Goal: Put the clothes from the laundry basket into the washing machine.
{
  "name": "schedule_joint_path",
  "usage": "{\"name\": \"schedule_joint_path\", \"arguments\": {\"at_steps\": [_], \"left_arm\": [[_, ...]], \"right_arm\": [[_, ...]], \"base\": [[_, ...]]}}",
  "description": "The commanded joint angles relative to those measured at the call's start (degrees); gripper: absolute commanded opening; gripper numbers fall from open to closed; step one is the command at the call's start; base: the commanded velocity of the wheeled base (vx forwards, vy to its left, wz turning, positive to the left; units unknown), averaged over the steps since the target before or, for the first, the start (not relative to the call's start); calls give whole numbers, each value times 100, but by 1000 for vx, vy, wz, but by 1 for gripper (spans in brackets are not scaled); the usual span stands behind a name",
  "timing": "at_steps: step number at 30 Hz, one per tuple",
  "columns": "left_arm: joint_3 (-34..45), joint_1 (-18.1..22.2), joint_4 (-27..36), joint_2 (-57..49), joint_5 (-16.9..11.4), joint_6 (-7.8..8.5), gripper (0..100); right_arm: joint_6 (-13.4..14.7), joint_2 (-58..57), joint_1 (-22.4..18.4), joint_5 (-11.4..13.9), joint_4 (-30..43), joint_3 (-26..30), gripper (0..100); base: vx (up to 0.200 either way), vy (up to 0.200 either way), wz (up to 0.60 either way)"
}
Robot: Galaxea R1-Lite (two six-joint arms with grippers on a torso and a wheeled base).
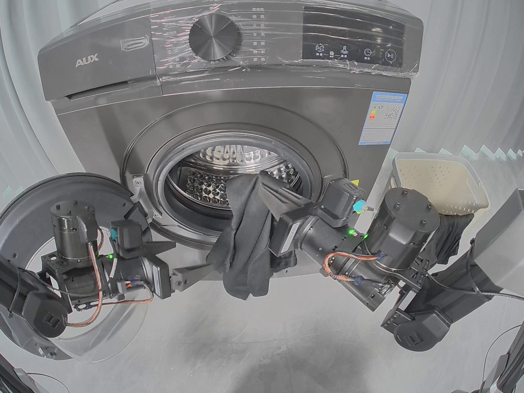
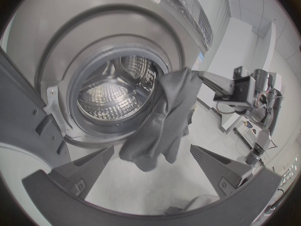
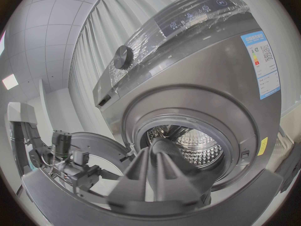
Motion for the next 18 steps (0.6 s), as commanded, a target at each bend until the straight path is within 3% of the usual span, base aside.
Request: {"name": "schedule_joint_path", "arguments": {"at_steps": [1, 18], "left_arm": [[-66, 6, -231, 451, 12, -24, 100], [5, -91, -547, 821, 12, -33, 100]], "right_arm": [[10, 7, 61, -12, -80, -16, 0], [27, 42, 157, -12, -89, -7, 0]], "base": [[0, 0, 0], [0, 0, 0]]}}
